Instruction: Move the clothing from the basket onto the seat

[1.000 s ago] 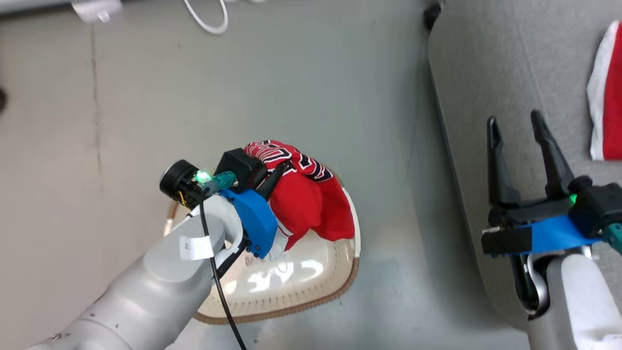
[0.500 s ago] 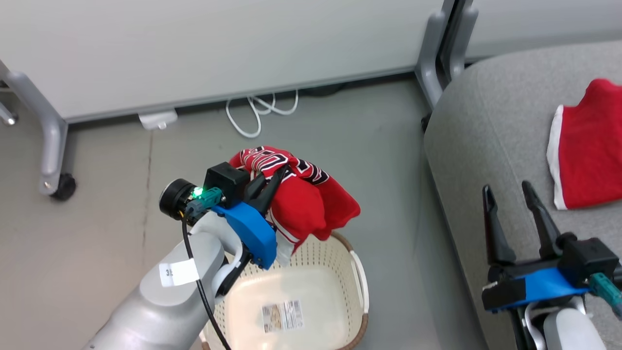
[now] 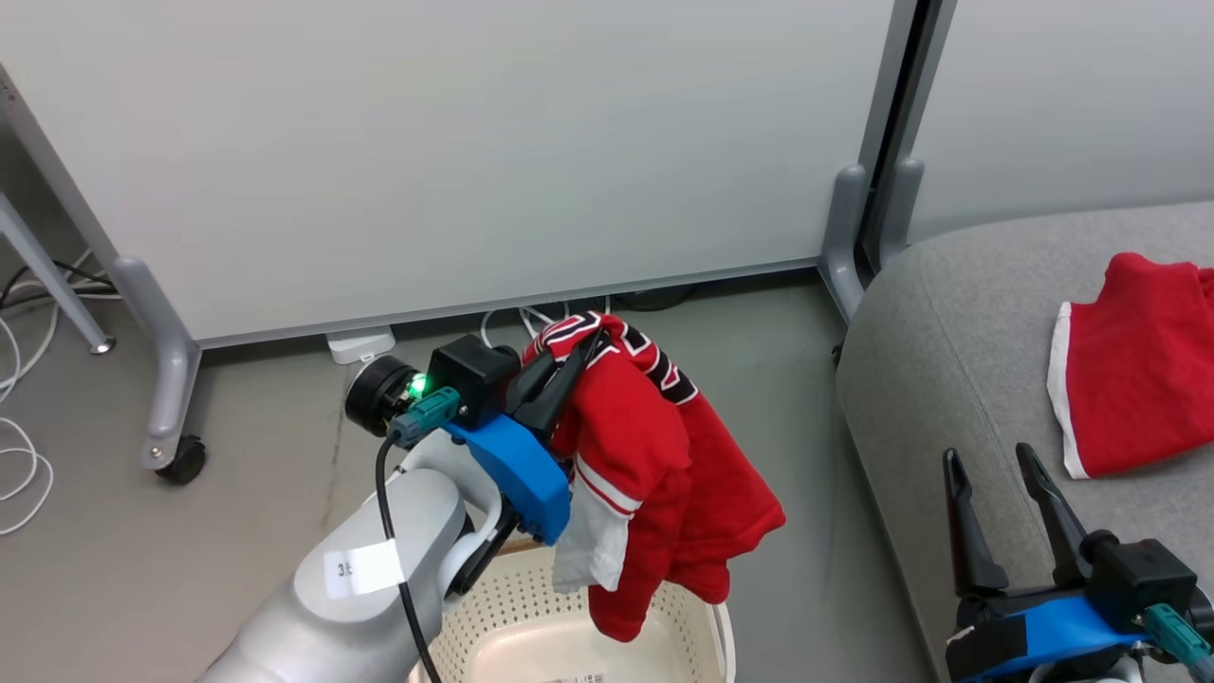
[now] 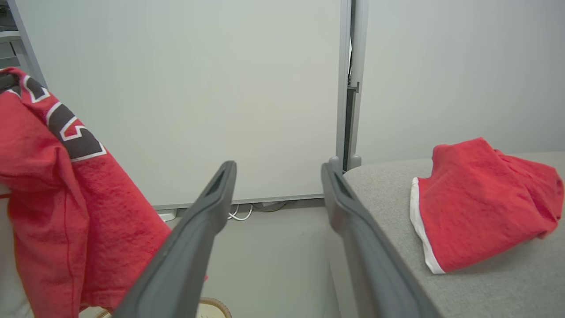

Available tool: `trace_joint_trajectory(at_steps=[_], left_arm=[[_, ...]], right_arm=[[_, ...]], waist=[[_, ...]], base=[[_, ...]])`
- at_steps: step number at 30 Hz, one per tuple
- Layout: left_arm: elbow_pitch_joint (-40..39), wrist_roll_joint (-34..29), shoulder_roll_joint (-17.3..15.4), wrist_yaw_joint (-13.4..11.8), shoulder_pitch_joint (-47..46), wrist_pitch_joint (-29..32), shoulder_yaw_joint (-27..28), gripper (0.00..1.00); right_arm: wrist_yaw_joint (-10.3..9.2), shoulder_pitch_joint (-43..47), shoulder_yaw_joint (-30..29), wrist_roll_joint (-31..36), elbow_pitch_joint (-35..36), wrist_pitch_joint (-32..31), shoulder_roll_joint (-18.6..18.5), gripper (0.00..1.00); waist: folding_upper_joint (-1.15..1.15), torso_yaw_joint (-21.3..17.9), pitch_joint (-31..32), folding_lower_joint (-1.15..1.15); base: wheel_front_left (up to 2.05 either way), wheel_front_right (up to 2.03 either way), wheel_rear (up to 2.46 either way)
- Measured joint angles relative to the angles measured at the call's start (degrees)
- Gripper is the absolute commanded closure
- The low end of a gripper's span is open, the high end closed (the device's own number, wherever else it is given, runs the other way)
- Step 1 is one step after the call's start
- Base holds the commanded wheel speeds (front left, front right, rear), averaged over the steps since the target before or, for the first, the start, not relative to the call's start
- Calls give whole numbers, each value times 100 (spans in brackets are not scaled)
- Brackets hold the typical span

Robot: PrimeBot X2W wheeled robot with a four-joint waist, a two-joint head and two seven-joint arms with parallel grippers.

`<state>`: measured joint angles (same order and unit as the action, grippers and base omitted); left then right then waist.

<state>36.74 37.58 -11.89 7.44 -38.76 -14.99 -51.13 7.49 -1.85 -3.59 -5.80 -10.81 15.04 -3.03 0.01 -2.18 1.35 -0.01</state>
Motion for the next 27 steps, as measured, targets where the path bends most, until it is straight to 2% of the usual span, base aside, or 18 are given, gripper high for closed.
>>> trace_joint_trajectory(at_steps=[8,13,19,27], left_arm=[[-168,-103,-3,0,22,0,74,100],[-183,-157,-3,0,24,0,118,100],[-182,-223,32,0,10,0,151,100],[-187,-292,165,0,-72,0,108,100]], right_arm=[[0,7,23,-34,2,0,4,0],[0,-1,241,-52,33,0,5,0],[0,-39,899,-147,-8,-1,8,0],[0,-44,2148,-453,-183,-1,15,0]], waist=[[0,80,74,1],[0,95,45,1],[-1,125,-30,2],[-1,227,-132,2]], base=[[0,0,0],[0,0,0],[0,0,0],[0,0,0]])
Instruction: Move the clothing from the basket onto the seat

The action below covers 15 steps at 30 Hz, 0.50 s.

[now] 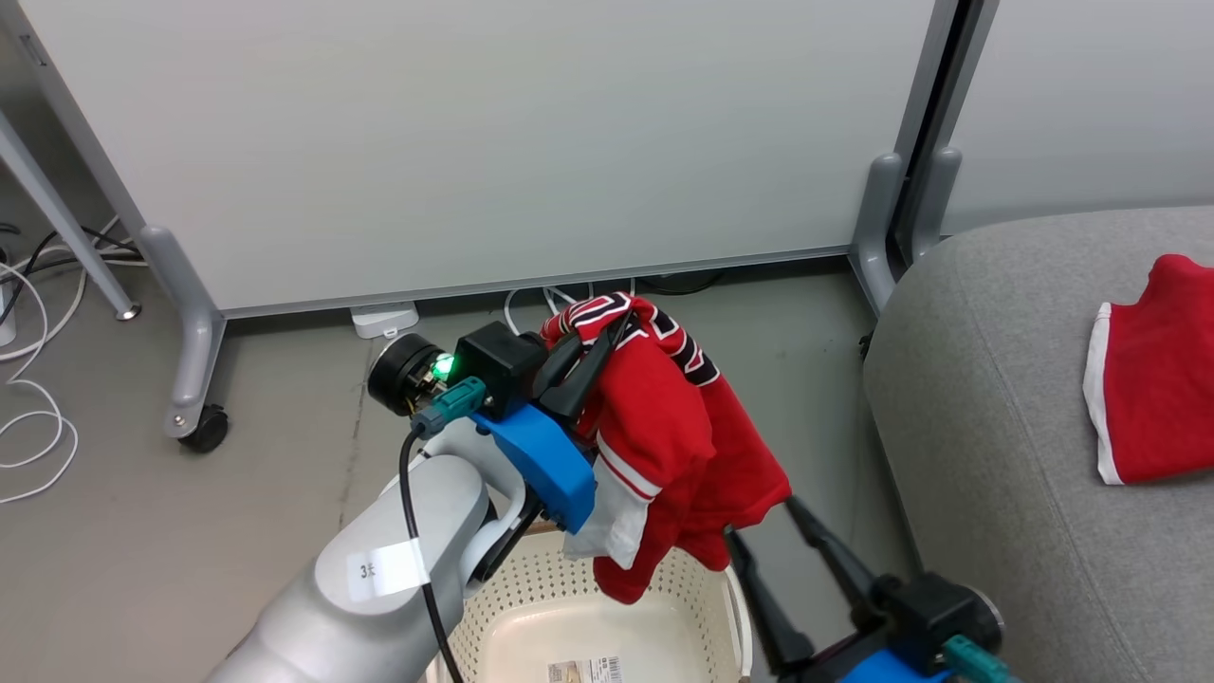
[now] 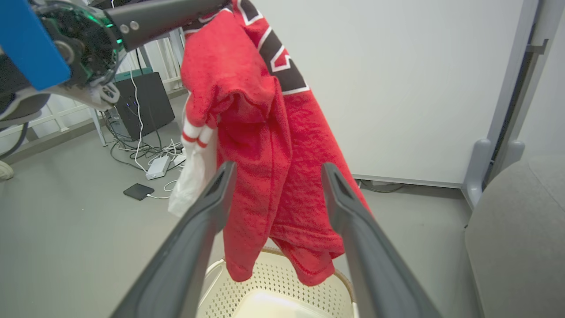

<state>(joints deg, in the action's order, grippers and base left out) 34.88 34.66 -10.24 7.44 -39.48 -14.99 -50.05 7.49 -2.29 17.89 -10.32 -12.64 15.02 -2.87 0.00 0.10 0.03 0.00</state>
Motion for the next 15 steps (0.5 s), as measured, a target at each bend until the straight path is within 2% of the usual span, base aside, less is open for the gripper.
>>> trace_joint_trajectory(at_steps=[7,15], left_arm=[[-3,-41,157,0,-121,0,-99,100],[-24,-83,288,0,-227,0,-219,100]], right_arm=[[0,-333,803,-194,-163,1,1,0],[0,-985,928,-250,-601,0,3,0]], waist=[[0,150,-61,0],[0,332,-155,0]], base=[[0,0,0],[0,0,0]])
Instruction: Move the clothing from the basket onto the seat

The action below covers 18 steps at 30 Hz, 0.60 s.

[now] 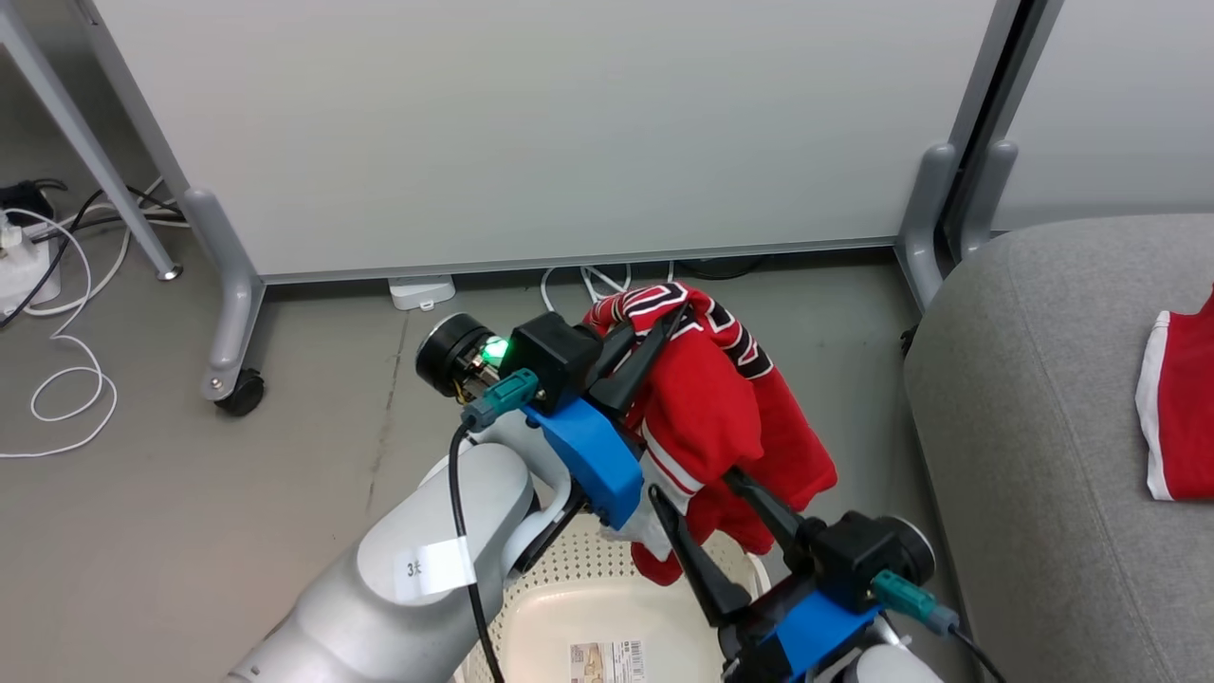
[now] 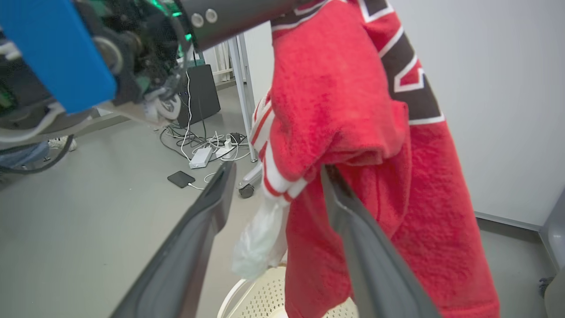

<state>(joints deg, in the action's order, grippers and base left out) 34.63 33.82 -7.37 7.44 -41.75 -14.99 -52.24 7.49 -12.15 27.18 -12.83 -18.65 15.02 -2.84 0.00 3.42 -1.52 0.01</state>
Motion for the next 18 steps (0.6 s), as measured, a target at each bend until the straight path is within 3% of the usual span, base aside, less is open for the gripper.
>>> trace_joint_trajectory(at_steps=[9,10,11,18], left_arm=[[-67,-13,83,0,-60,0,-35,100],[-77,-13,87,0,-69,0,-37,100],[-80,-13,89,0,-74,0,-38,100],[-80,-13,98,0,-77,0,-34,100]], right_arm=[[0,-572,-5,-390,-318,0,-1,0],[0,-601,-4,-465,-316,1,0,63],[0,-637,-2,-488,-318,1,-1,100],[0,-731,5,-557,-325,1,-1,100]], waist=[[0,105,-140,0],[0,111,-152,0],[0,117,-163,0],[0,129,-179,0]], base=[[0,0,0],[0,0,0],[0,0,0],[0,0,0]])
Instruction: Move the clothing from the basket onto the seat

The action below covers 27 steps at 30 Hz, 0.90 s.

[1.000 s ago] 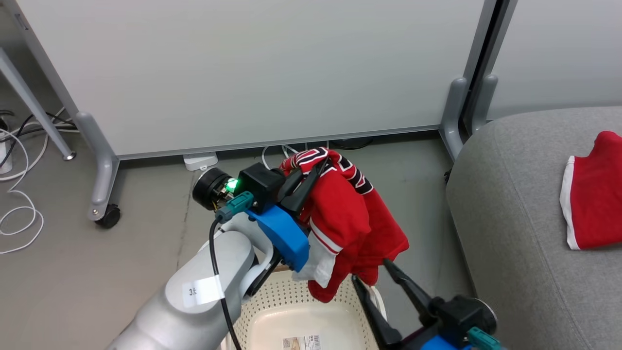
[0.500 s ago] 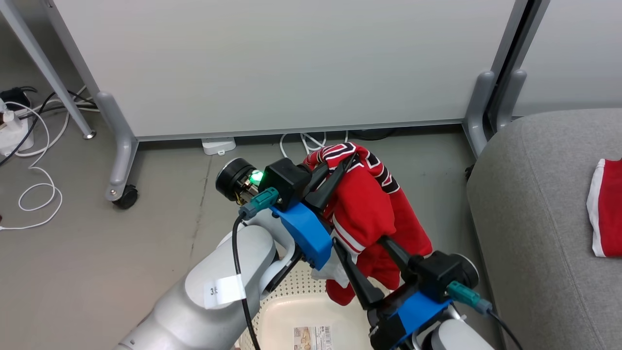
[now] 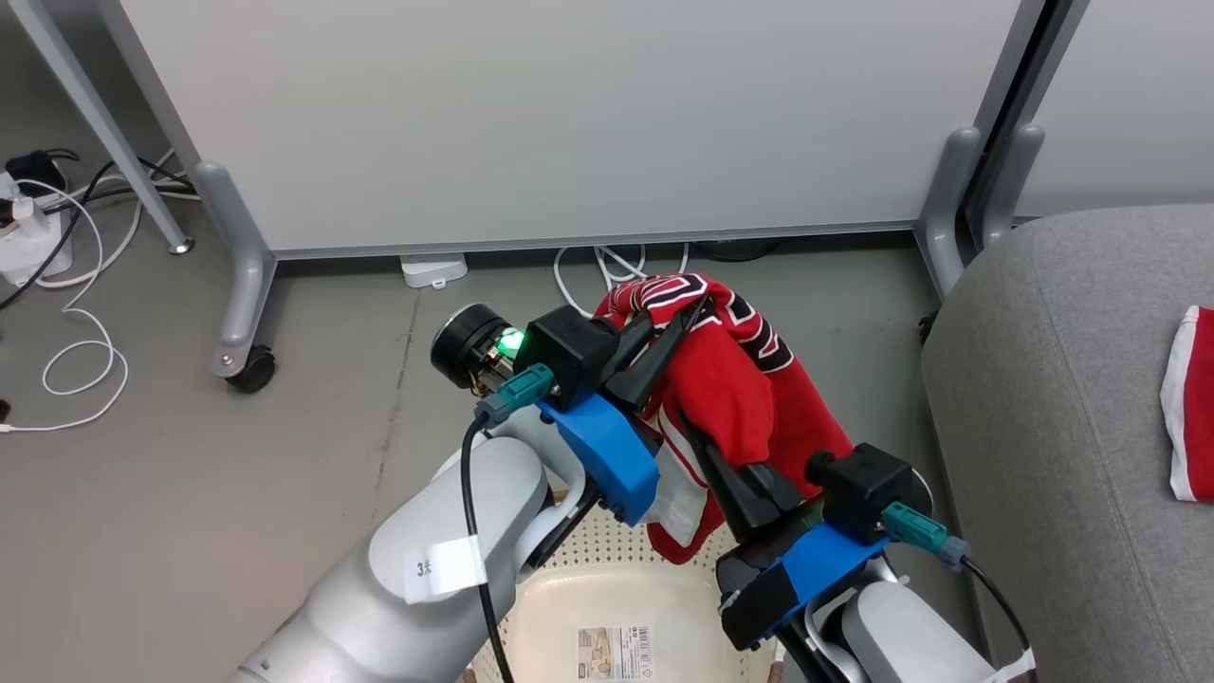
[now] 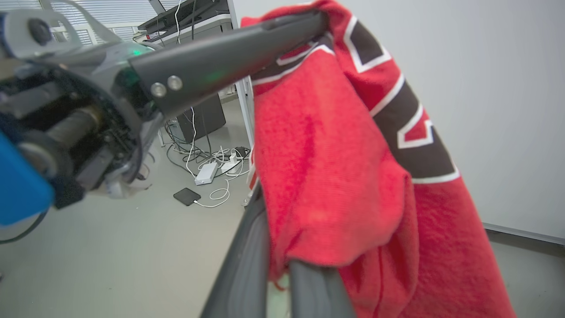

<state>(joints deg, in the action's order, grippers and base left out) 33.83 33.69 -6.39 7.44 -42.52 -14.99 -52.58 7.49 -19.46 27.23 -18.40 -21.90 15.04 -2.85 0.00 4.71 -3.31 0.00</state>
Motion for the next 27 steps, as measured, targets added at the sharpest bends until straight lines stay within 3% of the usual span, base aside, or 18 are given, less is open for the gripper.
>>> trace_joint_trajectory(at_steps=[19,20,21,27], left_arm=[[13,-34,0,0,8,0,35,100],[33,-34,2,0,10,0,35,77],[52,-34,2,0,14,0,42,0],[88,-58,27,0,20,0,83,0]], right_arm=[[0,12,-55,63,20,0,1,100],[0,14,-62,63,20,0,0,100],[0,16,-66,64,20,0,0,100],[0,18,-81,83,20,0,1,100]], waist=[[0,-32,73,0],[0,-36,77,0],[0,-39,80,0],[0,-55,96,0]], base=[[0,0,0],[0,0,0],[0,0,0],[0,0,0]])
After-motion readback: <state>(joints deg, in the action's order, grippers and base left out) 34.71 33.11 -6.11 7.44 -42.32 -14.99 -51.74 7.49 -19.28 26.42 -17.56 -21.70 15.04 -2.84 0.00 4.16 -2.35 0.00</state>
